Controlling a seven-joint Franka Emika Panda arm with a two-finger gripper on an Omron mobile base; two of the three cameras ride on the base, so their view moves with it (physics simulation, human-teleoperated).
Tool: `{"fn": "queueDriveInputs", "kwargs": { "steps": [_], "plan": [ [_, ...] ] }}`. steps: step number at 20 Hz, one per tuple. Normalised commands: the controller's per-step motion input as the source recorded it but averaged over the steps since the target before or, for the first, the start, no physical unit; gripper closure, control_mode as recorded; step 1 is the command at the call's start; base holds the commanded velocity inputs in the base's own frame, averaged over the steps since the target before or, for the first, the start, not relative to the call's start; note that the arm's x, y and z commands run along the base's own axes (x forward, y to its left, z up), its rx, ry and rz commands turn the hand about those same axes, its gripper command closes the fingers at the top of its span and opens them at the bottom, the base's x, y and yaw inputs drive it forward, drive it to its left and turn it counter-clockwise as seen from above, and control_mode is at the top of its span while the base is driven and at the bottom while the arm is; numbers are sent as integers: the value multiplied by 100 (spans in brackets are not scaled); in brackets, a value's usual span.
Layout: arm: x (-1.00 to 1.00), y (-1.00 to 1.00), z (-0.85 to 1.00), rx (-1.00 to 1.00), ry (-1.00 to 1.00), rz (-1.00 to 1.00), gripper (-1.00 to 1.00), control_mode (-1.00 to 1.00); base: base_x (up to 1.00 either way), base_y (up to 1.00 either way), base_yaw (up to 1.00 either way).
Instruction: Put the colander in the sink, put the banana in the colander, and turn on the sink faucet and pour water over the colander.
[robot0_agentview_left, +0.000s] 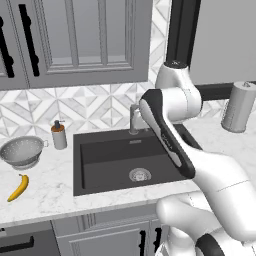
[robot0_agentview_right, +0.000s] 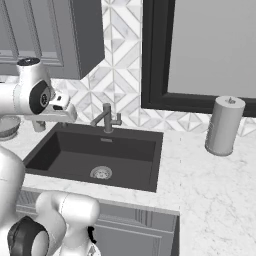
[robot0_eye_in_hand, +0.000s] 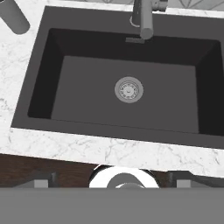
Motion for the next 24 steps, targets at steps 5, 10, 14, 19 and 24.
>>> {"fn": "queueDriveInputs", "kwargs": {
  "steps": [5, 10, 14, 19, 24],
  "plan": [
    [-14, 100, -12, -3, 0, 0, -100, -100, 0, 0, 0],
    [3, 97, -23, 0, 6, 0, -100, -100, 0, 0, 0],
    [24, 82, -24, 2, 10, 0, -100, -100, 0, 0, 0],
    [36, 69, -23, 6, 8, 0, -100, -100, 0, 0, 0],
    [41, 49, -17, 5, 7, 0, -100, -100, 0, 0, 0]
  ]
}}
